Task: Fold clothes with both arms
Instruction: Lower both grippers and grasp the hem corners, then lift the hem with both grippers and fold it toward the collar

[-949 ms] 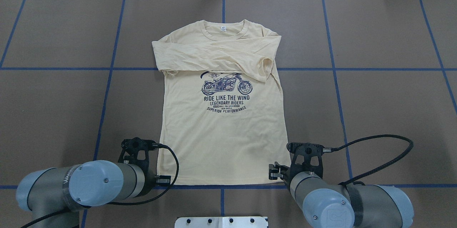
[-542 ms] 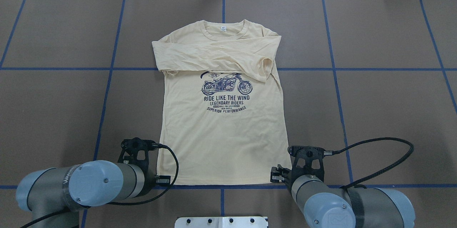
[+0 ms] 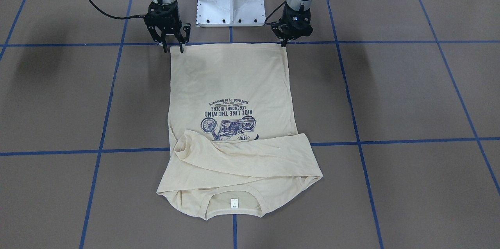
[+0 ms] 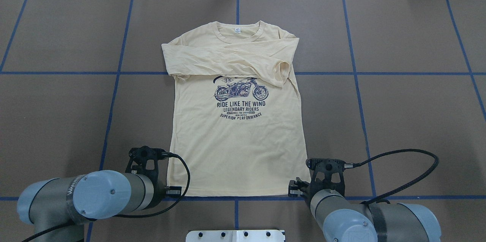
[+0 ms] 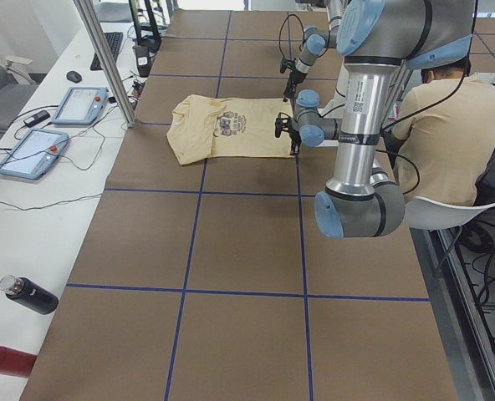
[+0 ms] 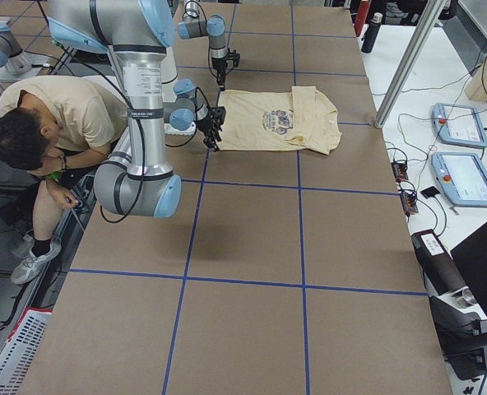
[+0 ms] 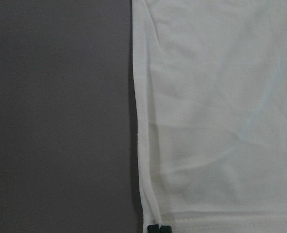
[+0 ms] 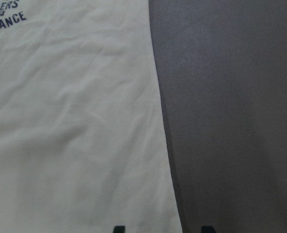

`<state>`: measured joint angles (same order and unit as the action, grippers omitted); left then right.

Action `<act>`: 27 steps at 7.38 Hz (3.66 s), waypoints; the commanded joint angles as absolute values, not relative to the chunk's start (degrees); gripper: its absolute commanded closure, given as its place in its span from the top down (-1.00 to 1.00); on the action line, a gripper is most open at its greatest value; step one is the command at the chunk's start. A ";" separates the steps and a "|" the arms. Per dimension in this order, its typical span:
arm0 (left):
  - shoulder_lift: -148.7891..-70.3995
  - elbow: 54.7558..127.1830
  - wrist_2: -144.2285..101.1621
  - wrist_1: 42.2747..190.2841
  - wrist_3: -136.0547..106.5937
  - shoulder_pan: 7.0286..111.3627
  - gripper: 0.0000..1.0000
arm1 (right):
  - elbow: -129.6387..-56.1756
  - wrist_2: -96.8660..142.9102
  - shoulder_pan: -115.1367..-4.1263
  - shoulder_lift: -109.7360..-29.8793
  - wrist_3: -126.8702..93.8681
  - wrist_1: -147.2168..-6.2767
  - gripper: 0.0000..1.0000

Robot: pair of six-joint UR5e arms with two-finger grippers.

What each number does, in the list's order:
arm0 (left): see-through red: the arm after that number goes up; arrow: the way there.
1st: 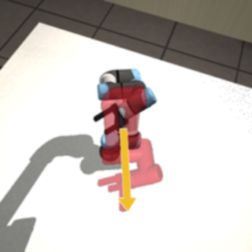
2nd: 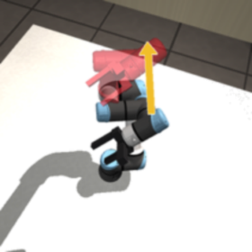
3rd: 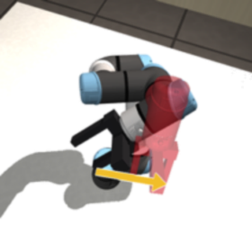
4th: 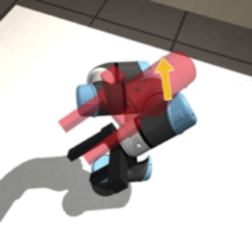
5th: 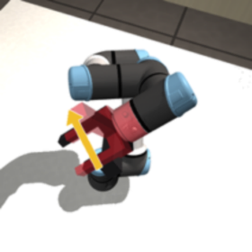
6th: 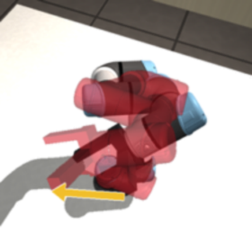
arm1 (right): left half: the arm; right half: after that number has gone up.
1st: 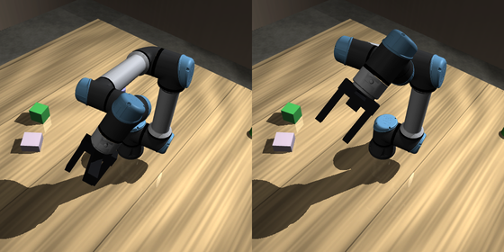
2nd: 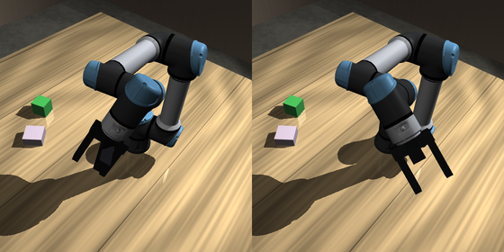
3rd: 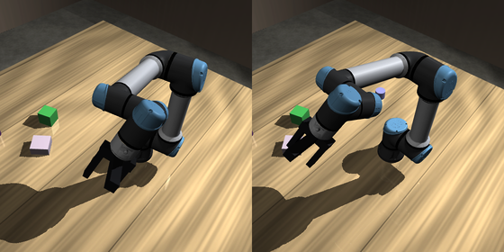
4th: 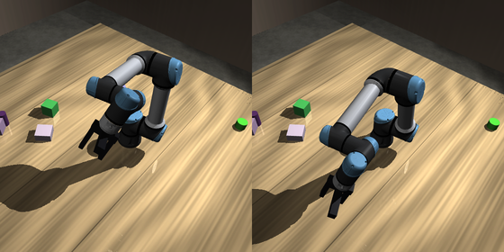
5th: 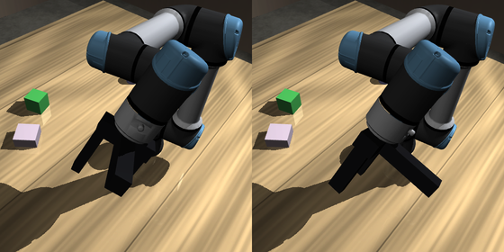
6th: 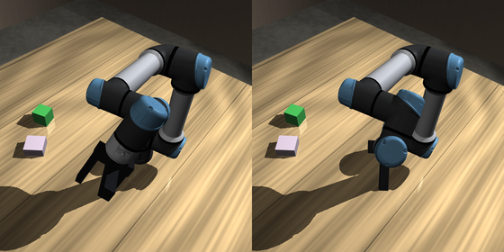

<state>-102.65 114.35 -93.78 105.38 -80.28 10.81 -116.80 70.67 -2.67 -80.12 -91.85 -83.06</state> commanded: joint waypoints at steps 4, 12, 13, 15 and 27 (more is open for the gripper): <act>-102.74 114.35 -93.87 105.56 -80.07 10.81 -1.00 | -116.72 70.66 -1.93 -80.16 -91.85 -83.14 -0.13; -103.36 114.61 -93.87 105.56 -80.07 10.81 -1.00 | -116.72 70.67 -1.76 -79.89 -91.84 -84.73 -1.00; -103.36 114.96 -93.87 105.56 -79.98 10.81 -1.00 | -116.63 69.71 -1.67 -79.81 -92.63 -84.73 -1.00; -103.36 115.92 -94.13 105.47 -79.81 10.90 -1.00 | -117.68 69.52 -1.93 -79.45 -92.81 -84.73 -1.00; -112.04 129.87 -98.54 82.88 -72.95 19.84 -1.00 | -131.09 81.65 -14.72 -66.11 -82.81 -108.57 -1.00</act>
